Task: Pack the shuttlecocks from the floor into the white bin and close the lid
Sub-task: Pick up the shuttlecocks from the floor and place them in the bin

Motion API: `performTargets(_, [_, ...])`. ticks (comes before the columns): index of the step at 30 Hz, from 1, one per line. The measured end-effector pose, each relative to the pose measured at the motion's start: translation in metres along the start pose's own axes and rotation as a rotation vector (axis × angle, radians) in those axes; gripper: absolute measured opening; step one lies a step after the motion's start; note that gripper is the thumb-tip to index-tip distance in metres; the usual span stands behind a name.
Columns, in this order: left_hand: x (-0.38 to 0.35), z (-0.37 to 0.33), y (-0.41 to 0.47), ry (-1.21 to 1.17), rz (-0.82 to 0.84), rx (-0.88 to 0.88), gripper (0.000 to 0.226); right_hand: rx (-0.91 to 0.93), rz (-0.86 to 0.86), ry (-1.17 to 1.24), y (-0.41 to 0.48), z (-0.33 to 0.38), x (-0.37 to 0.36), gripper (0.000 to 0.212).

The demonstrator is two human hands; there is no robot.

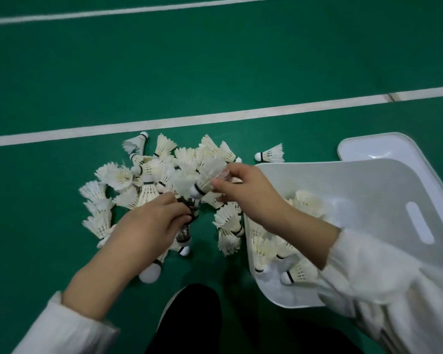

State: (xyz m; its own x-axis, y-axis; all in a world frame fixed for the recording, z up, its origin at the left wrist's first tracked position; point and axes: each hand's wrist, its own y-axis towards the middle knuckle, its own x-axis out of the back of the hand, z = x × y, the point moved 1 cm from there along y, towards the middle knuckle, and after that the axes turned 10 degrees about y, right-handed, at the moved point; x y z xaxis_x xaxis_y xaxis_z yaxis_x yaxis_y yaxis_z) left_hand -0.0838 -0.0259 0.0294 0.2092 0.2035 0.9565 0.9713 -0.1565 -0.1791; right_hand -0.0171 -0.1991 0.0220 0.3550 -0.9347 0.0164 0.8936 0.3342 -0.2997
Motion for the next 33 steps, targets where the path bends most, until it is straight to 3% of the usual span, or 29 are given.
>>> performTargets(8, [-0.005, 0.021, -0.018, -0.04, -0.052, 0.049, 0.017, -0.051, -0.022, -0.041, 0.026, -0.004, -0.016, 0.014])
performTargets(13, [-0.009, 0.033, -0.016, 0.013, -0.087, 0.072, 0.017, 0.103, -0.039, 0.19, 0.023, 0.023, -0.018, 0.01])
performTargets(15, [-0.012, 0.035, -0.014, -0.013, -0.075, 0.097, 0.02, 0.154, 0.004, 0.105, 0.018, 0.027, -0.02, 0.011])
performTargets(18, [-0.018, 0.039, -0.01, -0.06, -0.082, 0.06, 0.023, 0.158, 0.109, -0.257, 0.015, 0.01, -0.031, 0.007])
performTargets(20, [-0.018, 0.039, -0.009, -0.07, -0.082, 0.012, 0.026, 0.169, 0.143, -0.369, 0.016, -0.003, -0.034, 0.007])
performTargets(24, [-0.02, 0.036, -0.011, -0.091, -0.062, 0.001, 0.024, 0.131, 0.111, -0.357, 0.018, -0.013, -0.037, 0.011])
performTargets(29, [-0.029, 0.046, -0.008, 0.03, 0.159, 0.137, 0.025, 0.184, 0.013, -0.334, 0.031, -0.004, -0.036, 0.012])
performTargets(33, [-0.029, 0.059, -0.016, -0.08, 0.064, 0.2, 0.024, 0.128, 0.041, -0.296, 0.043, 0.0, -0.035, 0.01])
